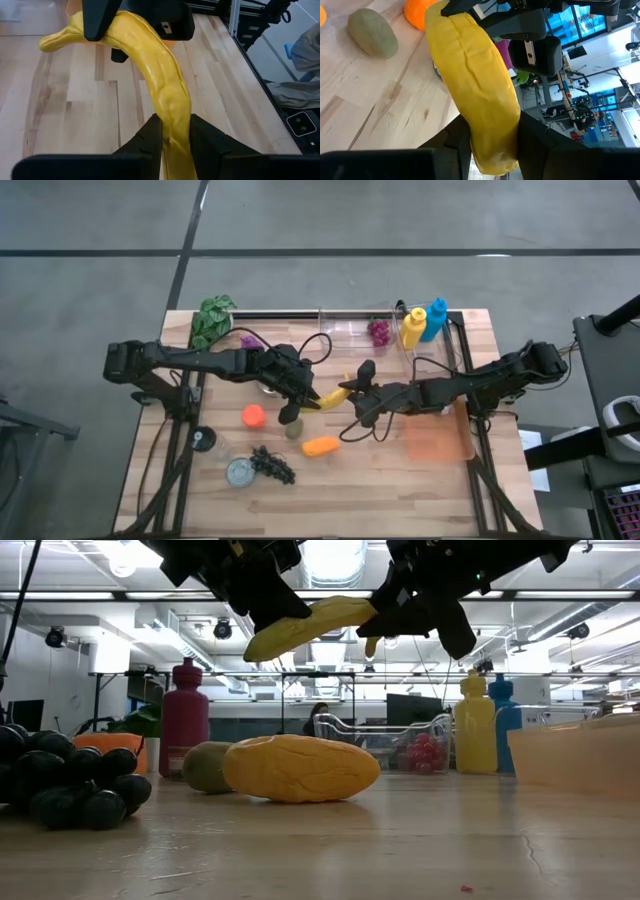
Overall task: Pick & Place Food Item
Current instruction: Put the yellow banana into the left transparent bin
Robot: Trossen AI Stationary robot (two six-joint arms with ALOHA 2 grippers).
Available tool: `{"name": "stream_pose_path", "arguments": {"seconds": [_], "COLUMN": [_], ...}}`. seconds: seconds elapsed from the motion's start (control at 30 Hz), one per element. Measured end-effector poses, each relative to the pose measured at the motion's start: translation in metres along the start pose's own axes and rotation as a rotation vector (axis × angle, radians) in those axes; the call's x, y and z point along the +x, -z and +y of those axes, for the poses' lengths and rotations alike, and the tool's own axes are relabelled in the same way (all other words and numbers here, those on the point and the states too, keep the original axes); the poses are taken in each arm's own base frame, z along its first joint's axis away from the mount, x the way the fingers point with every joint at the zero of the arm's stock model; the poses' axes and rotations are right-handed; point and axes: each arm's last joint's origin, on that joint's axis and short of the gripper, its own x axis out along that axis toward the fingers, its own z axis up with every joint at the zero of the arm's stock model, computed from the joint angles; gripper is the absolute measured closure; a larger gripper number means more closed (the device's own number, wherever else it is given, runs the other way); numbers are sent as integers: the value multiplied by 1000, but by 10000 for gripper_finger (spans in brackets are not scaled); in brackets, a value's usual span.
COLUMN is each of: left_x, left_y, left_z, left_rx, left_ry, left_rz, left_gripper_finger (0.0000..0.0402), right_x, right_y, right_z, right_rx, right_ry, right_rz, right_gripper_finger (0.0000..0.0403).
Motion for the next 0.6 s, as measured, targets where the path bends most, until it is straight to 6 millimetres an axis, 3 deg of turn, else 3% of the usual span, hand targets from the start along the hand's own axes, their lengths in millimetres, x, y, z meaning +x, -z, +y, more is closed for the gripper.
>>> {"name": "stream_pose_path", "arguments": {"seconds": [0.33,0.6], "left_x": [0,0], "left_y": [0,-1], "left_z": [0,0], "left_rx": [9,40], "left_ry": [-3,-7], "left_rz": [0,-5], "left_gripper_finger": [292,244], "right_x": [0,0], "right_y": [0,0], "right_z": [0,0], "right_rx": [4,8], "right_ry": [0,1], "right_rz": [0,-2], "right_gripper_finger": [296,296]}}
